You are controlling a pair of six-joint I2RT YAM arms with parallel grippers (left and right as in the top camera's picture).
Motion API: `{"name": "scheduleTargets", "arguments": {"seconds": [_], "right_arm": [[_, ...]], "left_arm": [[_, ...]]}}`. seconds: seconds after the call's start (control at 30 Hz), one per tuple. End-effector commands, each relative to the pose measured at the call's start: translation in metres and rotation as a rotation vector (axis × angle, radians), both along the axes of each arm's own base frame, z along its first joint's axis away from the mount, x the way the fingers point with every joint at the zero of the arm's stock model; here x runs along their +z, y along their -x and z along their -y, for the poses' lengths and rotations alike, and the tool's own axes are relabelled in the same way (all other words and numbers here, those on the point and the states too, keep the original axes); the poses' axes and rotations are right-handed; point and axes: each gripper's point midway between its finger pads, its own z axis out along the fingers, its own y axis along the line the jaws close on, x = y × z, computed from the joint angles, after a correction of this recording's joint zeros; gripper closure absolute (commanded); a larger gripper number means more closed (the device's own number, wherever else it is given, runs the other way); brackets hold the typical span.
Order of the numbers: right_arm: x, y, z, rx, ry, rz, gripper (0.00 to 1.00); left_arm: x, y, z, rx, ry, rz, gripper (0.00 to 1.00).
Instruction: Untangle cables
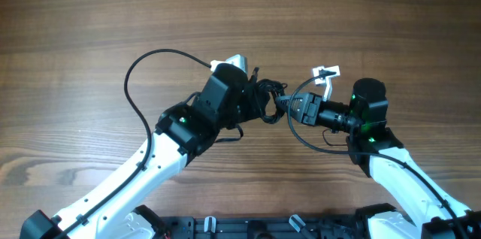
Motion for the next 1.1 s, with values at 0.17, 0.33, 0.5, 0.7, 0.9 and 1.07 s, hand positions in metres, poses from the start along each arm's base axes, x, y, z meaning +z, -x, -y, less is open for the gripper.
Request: {"name": "scheduleTargets", "arguments": {"seconds": [0.17,0.33,0.5,0.7,0.9,1.07], "right_arm": [[0.017,0.009,-0.008,0.088,-0.042,0.075,0.94],[0.044,0.031,-0.017,0.262,-0.092,0.276,0.96],[0.055,0.061,-0.019,0.448,-0.133,0.406,0.96],[0.057,0.075,-0.018,0.537,-0.153,0.481,0.88],[0.047,0.05,-0.019,0.388,-0.094,0.415,0.0],[0.027,0.026,-0.014,0.221,-0.043,0.237,0.02]], "left_arm": [[0.005,0.005,0.009,-0.019,0.021,0.006,0.96],[0.003,-0.001,0.002,0.016,-0.013,0.028,0.96],[0.002,-0.017,-0.016,0.122,-0.082,0.083,0.96],[0.006,-0.022,-0.015,0.138,-0.072,0.105,0.96],[0.014,-0.03,-0.015,0.162,-0.056,0.146,0.96],[0.015,-0.03,-0.016,0.167,-0.058,0.15,0.96]]}}
